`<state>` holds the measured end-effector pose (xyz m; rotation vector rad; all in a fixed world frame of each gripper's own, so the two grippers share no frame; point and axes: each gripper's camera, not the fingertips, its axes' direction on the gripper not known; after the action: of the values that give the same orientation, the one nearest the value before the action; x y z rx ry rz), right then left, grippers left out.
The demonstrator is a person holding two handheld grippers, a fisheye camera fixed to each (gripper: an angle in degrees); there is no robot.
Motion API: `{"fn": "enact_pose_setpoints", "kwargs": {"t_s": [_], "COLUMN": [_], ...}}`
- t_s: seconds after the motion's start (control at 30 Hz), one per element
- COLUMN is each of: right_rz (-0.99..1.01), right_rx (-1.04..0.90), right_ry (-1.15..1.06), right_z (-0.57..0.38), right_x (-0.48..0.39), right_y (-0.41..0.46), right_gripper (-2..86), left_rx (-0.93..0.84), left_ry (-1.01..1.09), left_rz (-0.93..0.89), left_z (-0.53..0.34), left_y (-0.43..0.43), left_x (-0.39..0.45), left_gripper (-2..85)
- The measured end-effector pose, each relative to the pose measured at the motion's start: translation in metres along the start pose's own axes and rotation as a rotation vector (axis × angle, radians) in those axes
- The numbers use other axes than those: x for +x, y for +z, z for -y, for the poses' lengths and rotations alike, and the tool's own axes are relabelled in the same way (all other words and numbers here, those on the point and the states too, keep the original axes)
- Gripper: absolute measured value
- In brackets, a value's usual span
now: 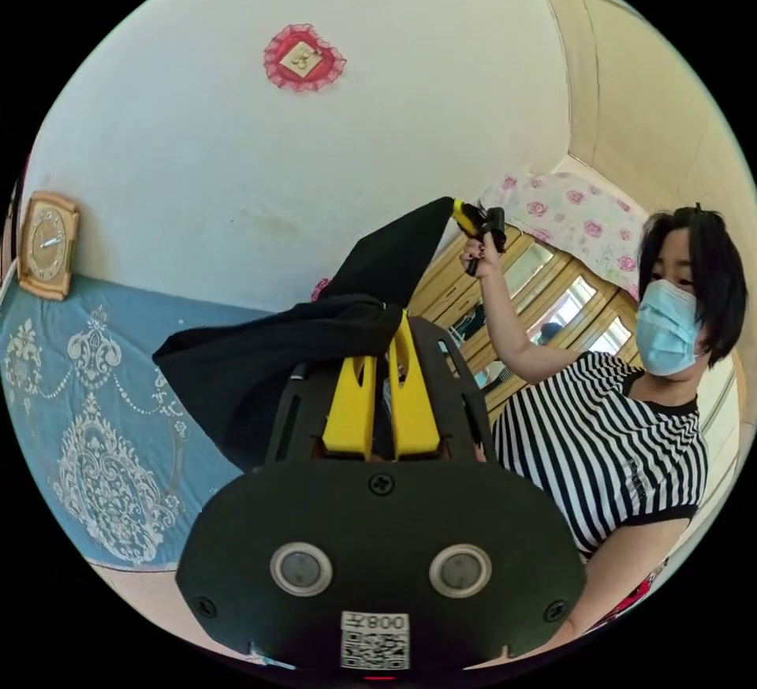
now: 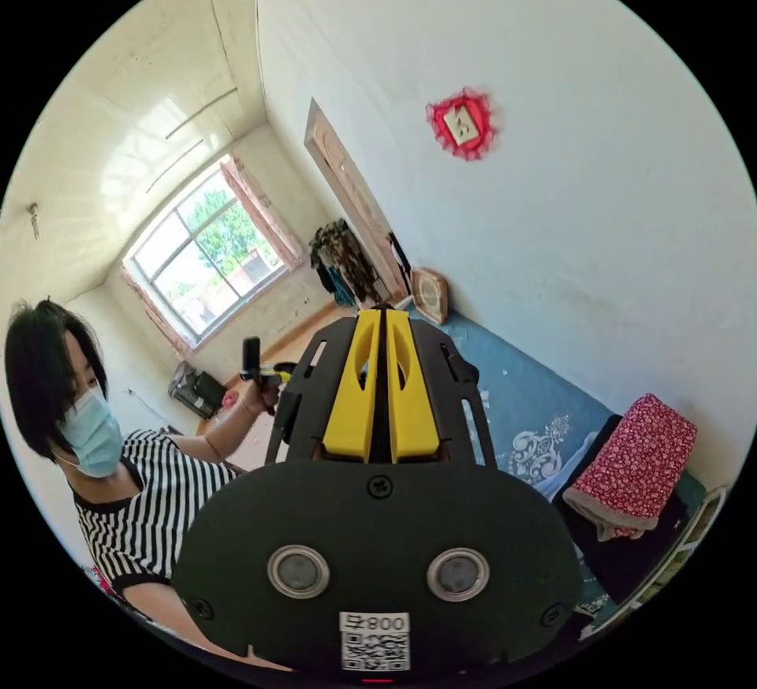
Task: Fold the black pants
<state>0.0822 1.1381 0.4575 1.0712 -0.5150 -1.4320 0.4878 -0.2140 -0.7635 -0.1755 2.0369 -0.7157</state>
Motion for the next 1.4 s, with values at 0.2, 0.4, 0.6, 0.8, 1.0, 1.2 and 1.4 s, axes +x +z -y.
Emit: {"fn": "enact_pose_setpoints", "kwargs": {"t_s": [0.2,0.4,0.6,0.8,1.0,1.2,1.4], "right_rz": [-0.167,-0.036,-0.067,0.183,0.148,0.24,0.313], "right_rx": [-0.341,-0.286,-0.329,-0.381,-0.428,-0.321,-0.215], "right_ry": [-0.043,-0.175,-0.595,-0.596,-0.497,-0.296,-0.265], "right_z": [-0.059,-0.092,-0.102,-0.1,-0.102,-0.093,-0.074], "right_x": [0.038,0.031,-0.051,-0.044,-0.004,0.062,0.095], "right_y": [0.089,0.092,0.142,0.165,0.148,0.089,0.019], "right_gripper": [5.0,8.9,13.2,4.7,3.0,2.8,2.8], "left_rx": [-0.142,-0.32,-0.405,-0.439,-0.4,-0.042,-0.112], "left_ry": [0.093,0.169,0.217,0.286,0.288,0.126,-0.254], "left_rz": [0.1,0.205,0.2,0.163,0.352,0.283,0.061], "left_z": [0.046,0.068,0.083,0.096,0.092,0.035,-0.083], "left_y": [0.017,0.038,0.062,0.071,0.05,-0.039,0.015], "left_x": [0.058,0.104,0.134,0.158,0.156,0.104,-0.017], "left_gripper": [3.6,3.7,3.8,4.1,4.5,7.7,13.8]}}
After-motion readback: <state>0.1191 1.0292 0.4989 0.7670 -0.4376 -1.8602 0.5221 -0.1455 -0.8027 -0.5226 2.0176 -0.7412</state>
